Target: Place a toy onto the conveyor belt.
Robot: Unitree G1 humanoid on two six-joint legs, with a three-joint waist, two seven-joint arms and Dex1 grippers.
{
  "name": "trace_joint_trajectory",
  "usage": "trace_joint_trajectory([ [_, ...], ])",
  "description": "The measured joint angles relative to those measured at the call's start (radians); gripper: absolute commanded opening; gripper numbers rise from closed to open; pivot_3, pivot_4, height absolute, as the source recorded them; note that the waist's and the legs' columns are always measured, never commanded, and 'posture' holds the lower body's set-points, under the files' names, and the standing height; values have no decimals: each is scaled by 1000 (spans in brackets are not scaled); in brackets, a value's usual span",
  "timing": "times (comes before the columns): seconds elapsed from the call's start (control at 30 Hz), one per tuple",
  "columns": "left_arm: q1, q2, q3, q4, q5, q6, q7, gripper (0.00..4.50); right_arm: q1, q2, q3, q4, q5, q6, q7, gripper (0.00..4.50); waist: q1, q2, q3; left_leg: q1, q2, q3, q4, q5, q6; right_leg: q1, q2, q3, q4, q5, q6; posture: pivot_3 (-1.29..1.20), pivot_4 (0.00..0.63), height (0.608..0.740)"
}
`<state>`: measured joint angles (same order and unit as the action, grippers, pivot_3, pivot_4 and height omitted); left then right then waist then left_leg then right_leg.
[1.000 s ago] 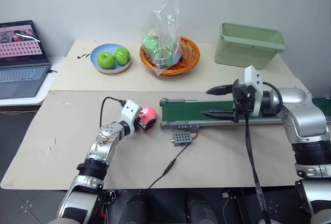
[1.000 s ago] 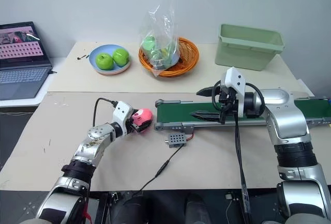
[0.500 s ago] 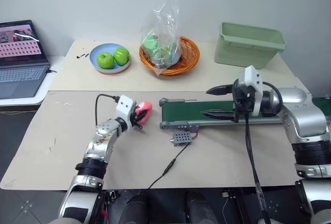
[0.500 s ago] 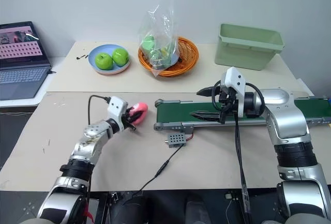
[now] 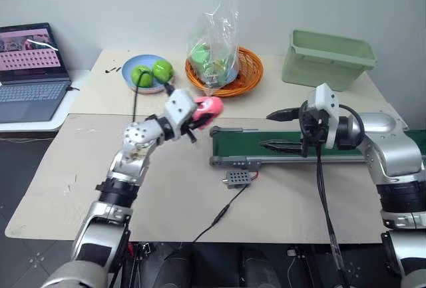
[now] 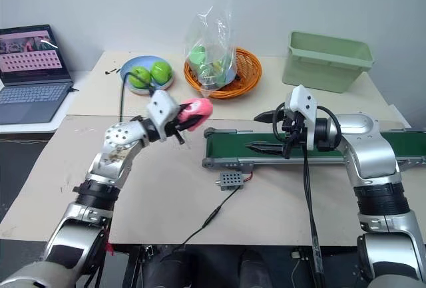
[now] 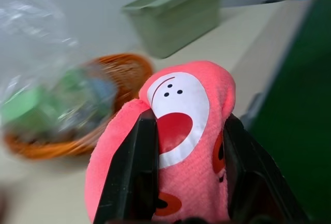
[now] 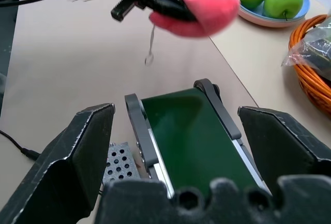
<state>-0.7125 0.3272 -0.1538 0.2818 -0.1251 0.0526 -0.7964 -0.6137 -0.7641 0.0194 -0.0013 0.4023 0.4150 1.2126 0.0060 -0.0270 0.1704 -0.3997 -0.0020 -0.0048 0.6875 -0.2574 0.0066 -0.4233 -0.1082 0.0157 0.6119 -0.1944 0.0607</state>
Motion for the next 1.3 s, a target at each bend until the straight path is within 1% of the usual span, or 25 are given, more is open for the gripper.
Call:
trace_joint_trajectory([
  [0.17,-77,-46,-91,186,42,-62,-108,1385,30,-18,-23,-44,14,12,-18,4500,-2,0,0,0,0,0,0,0,0,0,0,0,0,0,0,0,150,740],
  [0.3,-119,-60,-156,323,133,-165,-117,1385,47,-36,-39,-67,15,32,-28,4500,-6,0,0,0,0,0,0,0,0,0,0,0,0,0,0,0,150,740],
  [0.43,-159,-85,-173,407,173,-226,-115,1385,63,-45,-50,-88,17,40,-37,4500,-6,0,0,0,0,0,2,0,1,0,0,0,0,0,0,0,150,740],
  [0.47,-167,-91,-173,424,177,-230,-114,1933,73,-51,-56,-94,21,42,-37,4500,-5,0,0,-1,0,0,2,0,1,0,0,0,0,0,0,0,150,740],
  [0.5,-173,-93,-172,436,178,-232,-114,2128,78,-53,-60,-95,24,45,-37,4500,-5,0,0,-1,0,0,2,-1,1,0,0,0,0,0,0,0,150,740],
  [0.57,-180,-100,-168,451,177,-235,-114,2911,80,-55,-68,-98,29,48,-38,4500,-7,0,0,-1,0,0,4,-1,2,0,0,0,0,0,0,0,150,740],
  [0.6,-180,-101,-167,454,177,-238,-114,3147,80,-58,-70,-101,32,49,-38,4500,-8,0,0,-1,0,0,5,-1,2,0,0,0,0,0,0,0,150,740],
  [0.63,-180,-101,-166,455,177,-238,-115,3679,80,-60,-70,-105,33,49,-38,4500,-9,0,0,-1,0,0,5,-1,2,0,0,0,0,0,0,0,150,740],
  [0.67,-180,-101,-164,455,177,-238,-115,3868,80,-62,-70,-106,33,49,-39,4500,-10,0,0,-1,0,0,5,-1,2,0,0,0,0,0,0,0,150,740],
  [0.7,-181,-101,-160,455,176,-238,-116,4311,80,-62,-70,-106,33,49,-39,4500,-10,0,0,-1,0,0,6,-1,2,0,0,0,0,0,0,0,150,740],
  [0.73,-181,-101,-157,455,175,-237,-117,4410,80,-62,-70,-106,33,49,-39,4500,-10,0,0,-1,0,0,6,-1,2,0,0,0,0,0,0,0,150,740],
  [0.87,-181,-105,-132,447,162,-212,-117,4410,78,-61,-70,-105,33,49,-39,4500,-9,0,0,-1,0,0,6,-1,2,0,0,0,0,0,1,0,150,740],
  [1.07,-187,-131,-74,381,122,-128,-103,4410,67,-61,-67,-93,33,49,-38,4500,-7,0,0,-3,0,-1,7,-1,2,-1,0,0,0,0,1,0,150,740],
  [1.3,-194,-147,19,240,4,72,-93,4410,50,-60,-62,-85,32,49,-35,4500,-11,0,0,-3,0,-1,7,-1,2,-1,0,0,0,0,1,0,150,740],
])
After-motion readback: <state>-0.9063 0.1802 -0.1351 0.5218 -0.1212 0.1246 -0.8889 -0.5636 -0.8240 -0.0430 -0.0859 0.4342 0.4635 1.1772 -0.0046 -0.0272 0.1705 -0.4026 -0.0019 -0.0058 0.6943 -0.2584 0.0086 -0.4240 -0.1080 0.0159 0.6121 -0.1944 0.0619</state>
